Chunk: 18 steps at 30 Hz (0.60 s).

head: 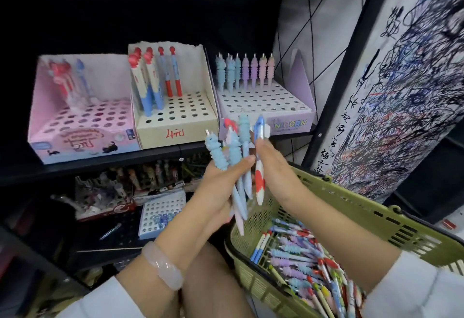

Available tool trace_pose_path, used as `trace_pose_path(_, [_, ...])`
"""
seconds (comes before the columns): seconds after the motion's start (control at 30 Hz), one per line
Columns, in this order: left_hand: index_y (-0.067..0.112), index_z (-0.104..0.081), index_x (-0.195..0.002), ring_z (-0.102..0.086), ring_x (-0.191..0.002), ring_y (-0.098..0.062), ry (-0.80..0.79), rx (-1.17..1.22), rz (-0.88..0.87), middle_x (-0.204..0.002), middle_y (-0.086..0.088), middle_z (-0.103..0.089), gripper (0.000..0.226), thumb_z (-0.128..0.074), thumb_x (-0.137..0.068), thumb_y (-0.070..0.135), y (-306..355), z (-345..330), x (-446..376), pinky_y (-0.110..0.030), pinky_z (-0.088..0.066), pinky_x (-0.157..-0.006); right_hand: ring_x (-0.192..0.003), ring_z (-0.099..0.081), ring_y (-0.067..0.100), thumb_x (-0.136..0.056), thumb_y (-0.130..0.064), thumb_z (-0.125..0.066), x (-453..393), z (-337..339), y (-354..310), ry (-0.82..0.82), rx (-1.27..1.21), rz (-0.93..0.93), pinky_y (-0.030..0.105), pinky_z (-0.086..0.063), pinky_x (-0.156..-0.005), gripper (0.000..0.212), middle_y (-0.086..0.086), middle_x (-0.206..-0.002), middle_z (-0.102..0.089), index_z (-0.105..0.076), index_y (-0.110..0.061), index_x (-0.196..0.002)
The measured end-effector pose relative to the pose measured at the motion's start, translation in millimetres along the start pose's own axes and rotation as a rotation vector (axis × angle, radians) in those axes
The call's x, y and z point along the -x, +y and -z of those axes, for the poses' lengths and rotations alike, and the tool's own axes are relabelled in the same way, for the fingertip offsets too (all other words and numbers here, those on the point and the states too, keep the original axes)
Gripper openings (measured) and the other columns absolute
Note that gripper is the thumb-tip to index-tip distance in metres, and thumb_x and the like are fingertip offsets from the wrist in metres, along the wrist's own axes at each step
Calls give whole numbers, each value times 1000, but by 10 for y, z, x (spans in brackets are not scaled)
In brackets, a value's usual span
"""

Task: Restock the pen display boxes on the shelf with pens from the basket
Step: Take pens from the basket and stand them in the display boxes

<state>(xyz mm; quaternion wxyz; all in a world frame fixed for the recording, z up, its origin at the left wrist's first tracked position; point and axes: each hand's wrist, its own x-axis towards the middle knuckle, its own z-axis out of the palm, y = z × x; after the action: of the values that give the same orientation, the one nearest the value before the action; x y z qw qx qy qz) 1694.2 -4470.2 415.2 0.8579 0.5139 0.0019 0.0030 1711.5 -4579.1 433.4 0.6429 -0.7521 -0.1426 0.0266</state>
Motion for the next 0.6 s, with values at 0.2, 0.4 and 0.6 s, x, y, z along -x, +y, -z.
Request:
trace_pose_path(0.2, [18, -68, -84, -70, -72, -9, 157, -145, -146, -74, 3, -74, 19, -63, -83, -1, 423, 532, -6, -21, -55, -63, -112, -48, 8, -103, -29, -24, -303, -624, -172, -114, 166, 98, 17, -34, -96, 27, 2, -120, -53, -50, -23, -108])
trace_pose_path(0.4, [25, -67, -91, -69, -79, -6, 189, -317, -258, -82, 9, -74, 21, -67, -82, 6, 767, 915, -4, -16, -53, -62, -64, -52, 7, -91, -30, -58, -627, -956, -461, 22, 140, 166, 19, -42, -60, 9, -4, -71, -57, -52, -26, -85])
trace_pose_path(0.6, [8, -66, -88, -61, -52, -8, 369, -331, -267, -60, 5, -67, 4, -64, -85, 8, 1022, 1278, -49, -24, -49, -51, -55, -54, -1, -94, -23, -54, -878, -1237, -703, -51, 89, 172, 19, -50, -57, 16, -3, -68, -57, -60, -8, -97])
